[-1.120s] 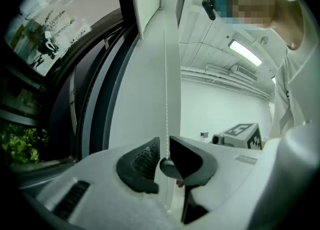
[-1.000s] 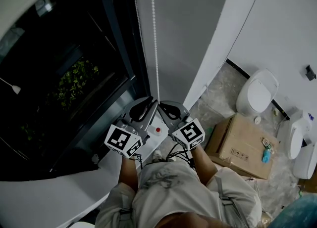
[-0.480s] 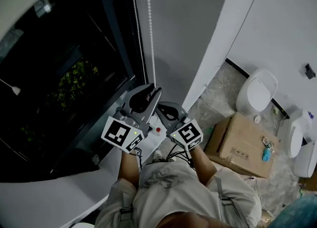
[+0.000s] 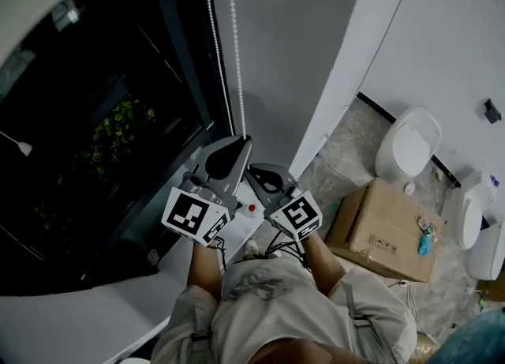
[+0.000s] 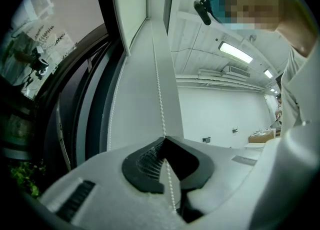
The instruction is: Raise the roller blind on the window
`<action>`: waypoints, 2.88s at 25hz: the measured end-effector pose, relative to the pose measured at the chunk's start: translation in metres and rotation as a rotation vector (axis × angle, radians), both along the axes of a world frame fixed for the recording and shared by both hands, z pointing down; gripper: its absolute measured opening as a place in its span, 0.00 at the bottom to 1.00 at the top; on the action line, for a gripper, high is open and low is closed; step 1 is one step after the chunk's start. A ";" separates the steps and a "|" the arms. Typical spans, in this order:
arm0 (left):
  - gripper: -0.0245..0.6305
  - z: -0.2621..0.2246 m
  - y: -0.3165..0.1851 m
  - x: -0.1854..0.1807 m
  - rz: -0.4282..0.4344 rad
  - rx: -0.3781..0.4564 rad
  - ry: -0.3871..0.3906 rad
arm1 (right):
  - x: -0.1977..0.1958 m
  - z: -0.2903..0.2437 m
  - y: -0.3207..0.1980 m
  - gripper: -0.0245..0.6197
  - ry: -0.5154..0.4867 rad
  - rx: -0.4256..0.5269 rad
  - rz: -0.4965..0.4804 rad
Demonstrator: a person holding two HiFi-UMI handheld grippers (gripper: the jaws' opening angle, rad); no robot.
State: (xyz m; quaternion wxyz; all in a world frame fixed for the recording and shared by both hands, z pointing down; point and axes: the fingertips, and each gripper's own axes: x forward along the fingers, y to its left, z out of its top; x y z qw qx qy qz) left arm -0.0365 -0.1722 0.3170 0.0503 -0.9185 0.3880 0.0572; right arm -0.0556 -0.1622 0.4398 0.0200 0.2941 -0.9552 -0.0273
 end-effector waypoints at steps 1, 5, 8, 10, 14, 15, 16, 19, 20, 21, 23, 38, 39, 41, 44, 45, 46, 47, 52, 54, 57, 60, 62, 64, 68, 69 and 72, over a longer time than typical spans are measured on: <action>0.06 0.001 0.000 -0.001 0.000 -0.002 0.005 | 0.000 0.001 0.000 0.05 0.002 -0.005 0.001; 0.05 0.009 0.000 -0.002 -0.002 -0.021 0.013 | -0.001 0.009 0.000 0.05 0.014 -0.021 0.003; 0.05 0.018 0.000 -0.003 -0.007 -0.039 0.015 | -0.002 0.017 0.001 0.05 0.026 -0.033 0.002; 0.05 0.025 -0.001 -0.004 -0.009 -0.053 0.014 | -0.002 0.024 0.001 0.05 0.037 -0.042 0.001; 0.05 0.039 -0.002 -0.003 -0.010 -0.081 0.016 | -0.001 0.039 0.002 0.05 0.049 -0.066 0.000; 0.06 0.042 -0.002 -0.003 -0.010 -0.087 0.015 | 0.000 0.042 0.002 0.05 0.053 -0.072 0.001; 0.05 0.045 -0.003 -0.002 -0.011 -0.094 0.017 | 0.000 0.045 0.002 0.05 0.056 -0.077 0.001; 0.05 0.057 -0.004 -0.002 -0.014 -0.116 0.015 | 0.001 0.056 0.002 0.05 0.065 -0.095 0.003; 0.05 0.060 -0.005 -0.001 -0.014 -0.123 0.013 | 0.002 0.060 0.002 0.05 0.068 -0.102 0.004; 0.06 0.064 -0.005 -0.001 -0.014 -0.130 0.011 | 0.002 0.063 0.002 0.05 0.070 -0.108 0.005; 0.05 0.070 -0.006 -0.001 -0.013 -0.142 0.010 | 0.003 0.069 0.002 0.05 0.076 -0.119 0.007; 0.05 0.113 -0.002 0.003 -0.017 -0.228 0.018 | 0.009 0.112 0.012 0.05 0.120 -0.189 -0.008; 0.05 0.115 -0.002 0.003 -0.018 -0.233 0.020 | 0.009 0.115 0.012 0.05 0.126 -0.195 -0.009; 0.05 0.120 -0.002 0.004 -0.019 -0.242 0.022 | 0.010 0.120 0.012 0.05 0.135 -0.201 -0.009; 0.05 0.128 -0.002 0.005 -0.021 -0.260 0.024 | 0.012 0.128 0.013 0.05 0.153 -0.217 -0.010; 0.05 0.131 -0.001 0.005 -0.021 -0.266 0.025 | 0.013 0.132 0.014 0.05 0.161 -0.226 -0.011; 0.05 0.134 -0.001 0.006 -0.021 -0.272 0.028 | 0.013 0.135 0.014 0.05 0.163 -0.230 -0.010; 0.05 0.136 -0.001 0.006 -0.021 -0.275 0.031 | 0.014 0.135 0.014 0.05 0.159 -0.231 -0.008; 0.05 0.137 0.001 0.009 -0.022 -0.276 0.034 | 0.019 0.138 0.015 0.06 0.173 -0.233 0.005; 0.06 0.136 0.001 0.008 -0.023 -0.276 0.035 | 0.019 0.135 0.014 0.06 0.169 -0.225 0.009; 0.05 0.137 0.002 0.009 -0.024 -0.275 0.035 | 0.020 0.134 0.015 0.06 0.169 -0.211 0.013; 0.06 0.137 0.003 0.009 -0.028 -0.271 0.031 | 0.020 0.133 0.017 0.07 0.171 -0.192 0.016; 0.06 0.136 0.004 0.008 -0.030 -0.269 0.030 | 0.021 0.129 0.019 0.09 0.159 -0.185 0.013; 0.06 0.135 0.004 0.008 -0.032 -0.269 0.030 | 0.023 0.121 0.021 0.12 0.131 -0.188 0.004; 0.06 0.136 0.006 0.007 -0.034 -0.266 0.030 | 0.032 0.091 0.021 0.15 0.053 -0.184 0.010; 0.05 0.136 0.006 0.006 -0.034 -0.265 0.029 | 0.036 0.081 0.020 0.16 0.035 -0.174 0.014; 0.06 0.137 0.006 0.006 -0.032 -0.263 0.028 | 0.043 0.051 0.016 0.17 0.001 -0.133 0.018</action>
